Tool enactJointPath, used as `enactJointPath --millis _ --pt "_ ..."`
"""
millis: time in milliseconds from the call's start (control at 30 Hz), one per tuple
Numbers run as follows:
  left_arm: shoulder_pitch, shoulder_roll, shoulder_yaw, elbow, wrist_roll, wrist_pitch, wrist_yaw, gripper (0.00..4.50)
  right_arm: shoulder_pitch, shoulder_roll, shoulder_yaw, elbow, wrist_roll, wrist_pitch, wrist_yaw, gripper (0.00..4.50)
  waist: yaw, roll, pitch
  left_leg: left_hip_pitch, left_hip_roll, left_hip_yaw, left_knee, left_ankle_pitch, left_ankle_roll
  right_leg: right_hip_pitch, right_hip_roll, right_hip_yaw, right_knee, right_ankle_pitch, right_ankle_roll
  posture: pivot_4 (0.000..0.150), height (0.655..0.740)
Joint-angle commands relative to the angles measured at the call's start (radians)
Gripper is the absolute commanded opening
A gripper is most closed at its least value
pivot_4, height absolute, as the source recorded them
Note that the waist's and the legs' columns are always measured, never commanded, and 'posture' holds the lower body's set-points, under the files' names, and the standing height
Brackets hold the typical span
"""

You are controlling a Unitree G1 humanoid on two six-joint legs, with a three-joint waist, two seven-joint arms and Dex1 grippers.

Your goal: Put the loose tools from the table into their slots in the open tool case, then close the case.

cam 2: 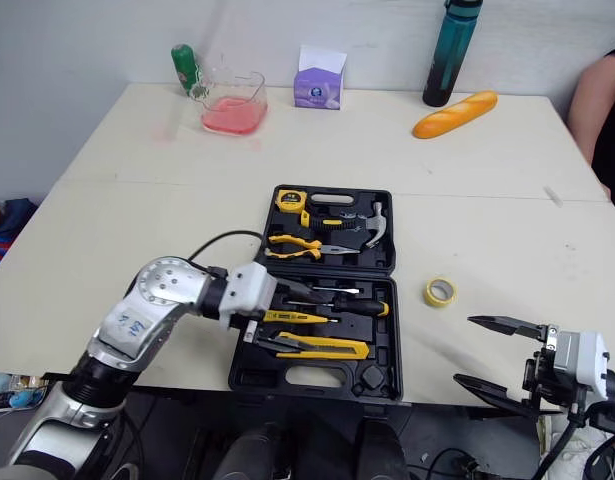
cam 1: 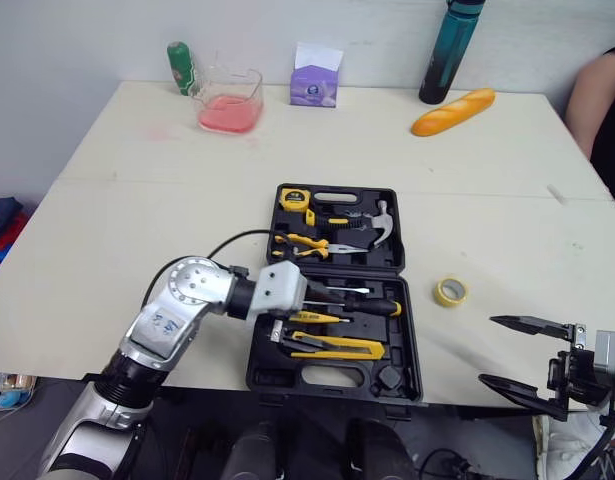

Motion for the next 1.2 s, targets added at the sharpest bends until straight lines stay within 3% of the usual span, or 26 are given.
enactJointPath --millis 33,200,300,500,800,1200 --pt "-0.006 -0.005 0.093 -0.062 -0.112 0.013 -0.004 3.49 -0.004 0.009 -0.025 0.014 0.017 -0.022 0.006 4.5 0.0 0.0 0.0 0.0 0.0 0.0 0.0 0.0 0.0 0.0 0.0 0.0 0.0 0.0 0.0 0.15 0.74" --pt "-0.002 0.017 0.115 -0.1 -0.149 0.016 -0.026 3.49 -0.016 0.011 -0.02 0.043 0.013 -0.038 0.01 4.5 0.001 0.0 0.0 0.0 0.0 0.0 0.0 0.0 0.0 0.0 0.0 0.0 0.001 0.0 0.0 0.15 0.74" --pt "0.022 0.013 0.093 -0.115 -0.149 0.004 -0.038 2.68 -0.03 0.021 -0.007 0.051 0.006 -0.045 0.003 4.5 0.001 0.0 0.0 0.0 -0.001 0.0 0.0 0.0 0.0 0.001 0.0 0.0 0.001 0.0 0.0 0.15 0.74" --pt "0.034 -0.023 0.021 -0.087 -0.075 -0.025 -0.004 0.08 -0.04 0.028 0.007 0.035 -0.003 -0.035 -0.01 4.5 0.002 0.0 0.0 0.0 -0.001 0.0 0.0 0.0 0.0 0.0 0.0 0.0 0.0 0.0 0.0 0.15 0.74" --pt "0.068 -0.043 -0.1 0.031 0.078 -0.128 -0.004 0.08 -0.056 0.029 0.031 0.003 -0.008 -0.018 -0.044 4.5 0.001 0.0 0.0 0.0 -0.001 0.0 0.0 0.0 0.0 0.0 0.0 0.0 0.0 0.0 0.0 0.15 0.74" --pt "0.091 -0.077 -0.143 0.151 0.139 -0.171 -0.003 0.08 -0.053 0.023 0.036 -0.029 -0.01 0.004 -0.068 4.5 0.002 0.0 0.0 0.0 -0.001 0.0 0.0 0.0 0.0 0.0 0.0 0.0 0.0 0.0 0.0 0.15 0.74"
